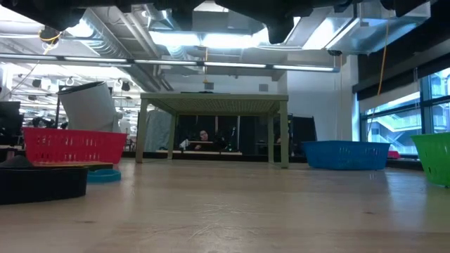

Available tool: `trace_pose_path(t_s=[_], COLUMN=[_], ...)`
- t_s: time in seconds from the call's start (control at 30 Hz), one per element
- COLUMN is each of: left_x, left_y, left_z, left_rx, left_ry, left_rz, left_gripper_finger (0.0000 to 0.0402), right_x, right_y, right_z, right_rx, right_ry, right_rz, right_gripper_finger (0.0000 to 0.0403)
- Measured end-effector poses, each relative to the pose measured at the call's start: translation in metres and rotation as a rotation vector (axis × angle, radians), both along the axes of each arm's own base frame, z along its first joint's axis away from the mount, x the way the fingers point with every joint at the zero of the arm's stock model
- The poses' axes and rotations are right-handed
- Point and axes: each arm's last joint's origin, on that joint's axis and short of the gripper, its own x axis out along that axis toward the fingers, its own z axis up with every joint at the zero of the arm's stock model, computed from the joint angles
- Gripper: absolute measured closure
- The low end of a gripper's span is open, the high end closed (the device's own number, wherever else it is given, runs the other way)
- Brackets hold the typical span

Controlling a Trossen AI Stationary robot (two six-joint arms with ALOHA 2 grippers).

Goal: Pick & Place Office Desk Supplies
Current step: Put the black rubber band into the green bin

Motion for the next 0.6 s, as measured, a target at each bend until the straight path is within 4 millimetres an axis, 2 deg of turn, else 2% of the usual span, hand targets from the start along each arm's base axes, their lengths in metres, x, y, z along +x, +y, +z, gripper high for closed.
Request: trace_pose_path(t_s=[0.27,0.4,0.6], left_x=[-0.0001,-0.0002,-0.0010], left_y=[0.0000,0.0002,-0.0013], left_z=[0.0002,0.0010,0.0018], left_rx=[-0.039,-0.092,-0.111], left_ry=[0.000,-0.008,-0.014], left_rz=[-0.002,-0.003,-0.011], left_gripper_finger=[0.0387,0.0361,0.0291], right_x=[-0.0002,-0.0002,-0.0053], right_y=[-0.0001,-0.0002,-0.0029], right_z=[-0.0007,-0.0005,0.0010], right_rx=[-0.003,0.020,0.012], right_ry=[0.007,0.008,0.073], right_rz=[0.001,-0.003,-0.015], right_gripper_finger=[0.0390,0.0385,0.0396])
